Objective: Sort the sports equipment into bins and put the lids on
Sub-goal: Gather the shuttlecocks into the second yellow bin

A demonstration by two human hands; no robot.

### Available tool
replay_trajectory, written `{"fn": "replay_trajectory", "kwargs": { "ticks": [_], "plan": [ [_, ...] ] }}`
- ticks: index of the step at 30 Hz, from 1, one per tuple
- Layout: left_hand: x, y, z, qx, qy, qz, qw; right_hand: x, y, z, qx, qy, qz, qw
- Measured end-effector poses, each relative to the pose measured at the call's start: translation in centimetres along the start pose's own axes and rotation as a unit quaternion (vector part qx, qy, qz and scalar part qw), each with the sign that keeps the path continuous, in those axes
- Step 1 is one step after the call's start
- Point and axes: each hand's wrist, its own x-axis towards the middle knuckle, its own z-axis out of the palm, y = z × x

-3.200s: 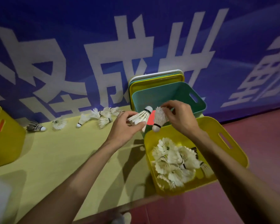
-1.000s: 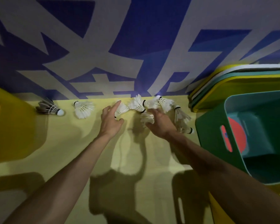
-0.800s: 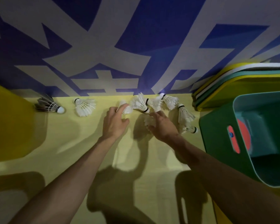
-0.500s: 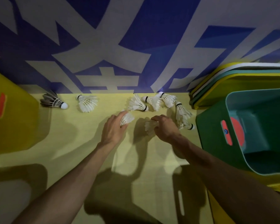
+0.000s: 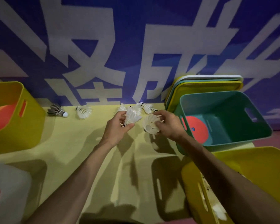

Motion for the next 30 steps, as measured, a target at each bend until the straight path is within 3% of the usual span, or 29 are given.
{"fn": "replay_trajectory", "kwargs": {
  "ticks": [6, 15, 22, 30],
  "plan": [
    [-6.0, 6.4, 1.7, -0.011, 0.007, 0.07, 0.997, -6.1, 1.8, -6.5, 0.131, 0.03, -0.004, 0.991],
    [-12.8, 12.9, 9.6, -0.045, -0.1, 0.099, 0.989, -14.4, 10.9, -13.8, 0.188, 0.099, 0.014, 0.977],
    [-16.8, 15.7, 16.4, -0.031, -0.219, 0.11, 0.969, -18.7, 17.3, -17.2, 0.102, 0.166, 0.056, 0.979],
    [-17.6, 16.1, 19.8, 0.09, -0.346, 0.073, 0.931, -21.3, 19.9, -19.9, -0.031, 0.138, 0.089, 0.986]
  ]
}}
